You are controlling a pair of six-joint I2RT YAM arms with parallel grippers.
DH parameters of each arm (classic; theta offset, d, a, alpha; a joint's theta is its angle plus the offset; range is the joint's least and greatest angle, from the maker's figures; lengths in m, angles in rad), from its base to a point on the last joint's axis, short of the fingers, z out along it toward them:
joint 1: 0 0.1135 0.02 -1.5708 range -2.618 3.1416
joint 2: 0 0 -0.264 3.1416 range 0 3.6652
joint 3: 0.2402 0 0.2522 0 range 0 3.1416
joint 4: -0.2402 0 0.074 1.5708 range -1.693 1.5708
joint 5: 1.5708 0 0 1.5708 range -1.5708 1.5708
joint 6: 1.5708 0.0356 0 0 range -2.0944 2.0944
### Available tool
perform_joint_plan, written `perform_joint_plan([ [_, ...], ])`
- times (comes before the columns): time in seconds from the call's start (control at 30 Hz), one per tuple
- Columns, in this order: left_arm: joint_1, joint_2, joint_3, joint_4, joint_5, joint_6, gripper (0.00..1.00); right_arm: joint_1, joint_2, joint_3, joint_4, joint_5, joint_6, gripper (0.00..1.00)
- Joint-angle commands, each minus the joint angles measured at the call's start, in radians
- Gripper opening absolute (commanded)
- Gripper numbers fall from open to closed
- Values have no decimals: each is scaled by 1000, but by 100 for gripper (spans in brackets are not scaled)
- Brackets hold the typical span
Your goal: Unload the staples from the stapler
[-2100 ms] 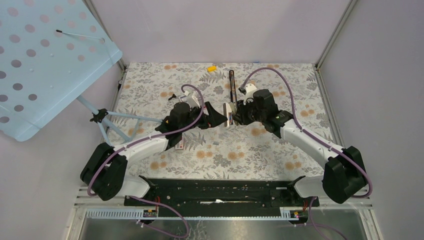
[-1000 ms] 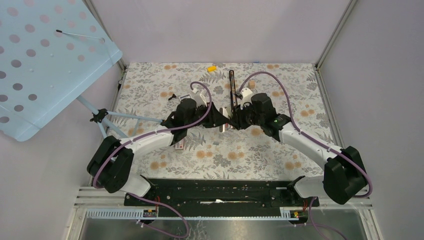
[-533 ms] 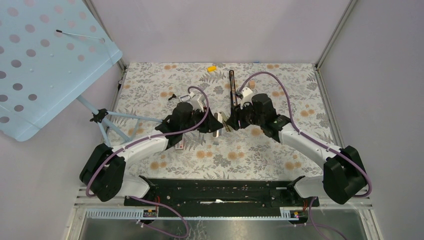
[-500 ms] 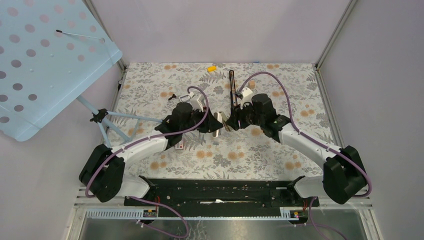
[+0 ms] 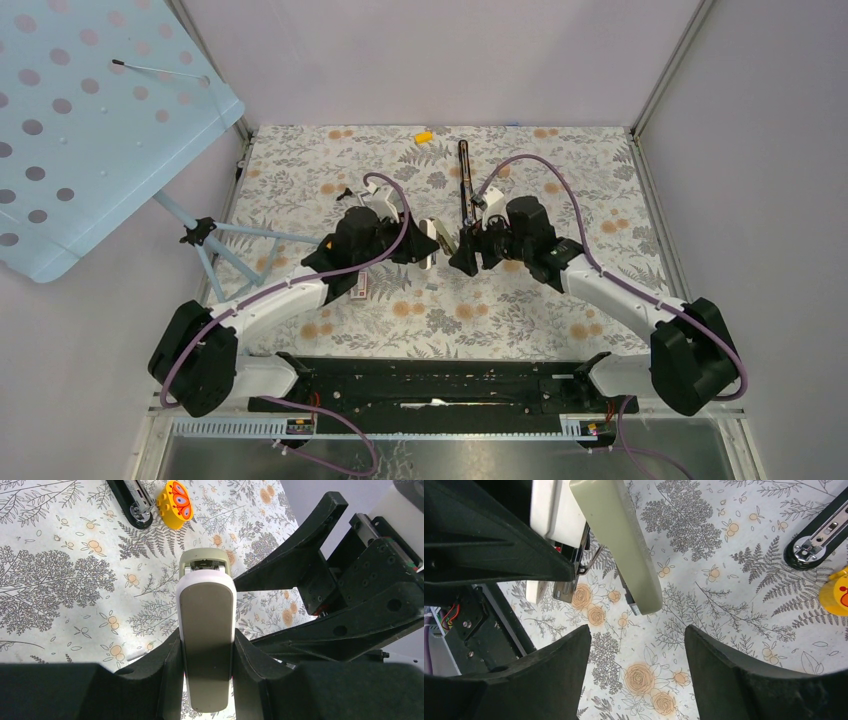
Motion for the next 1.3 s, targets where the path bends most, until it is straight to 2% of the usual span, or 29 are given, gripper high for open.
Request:
perform_joint_plan([
  [0.0, 2, -39, -1, 70, -16, 0, 0, 2, 5, -13, 64, -27, 17, 77],
  [0.4, 1, -38, 2, 74, 59, -4, 0, 2, 119, 2, 197, 60, 67, 85],
  [0.8, 1, -45, 39, -76, 82, 79, 0, 2, 137, 25, 183, 390, -27, 85],
  [1.27, 1, 8, 73, -183, 37, 115, 0, 2, 202, 50, 225, 368, 7, 86],
])
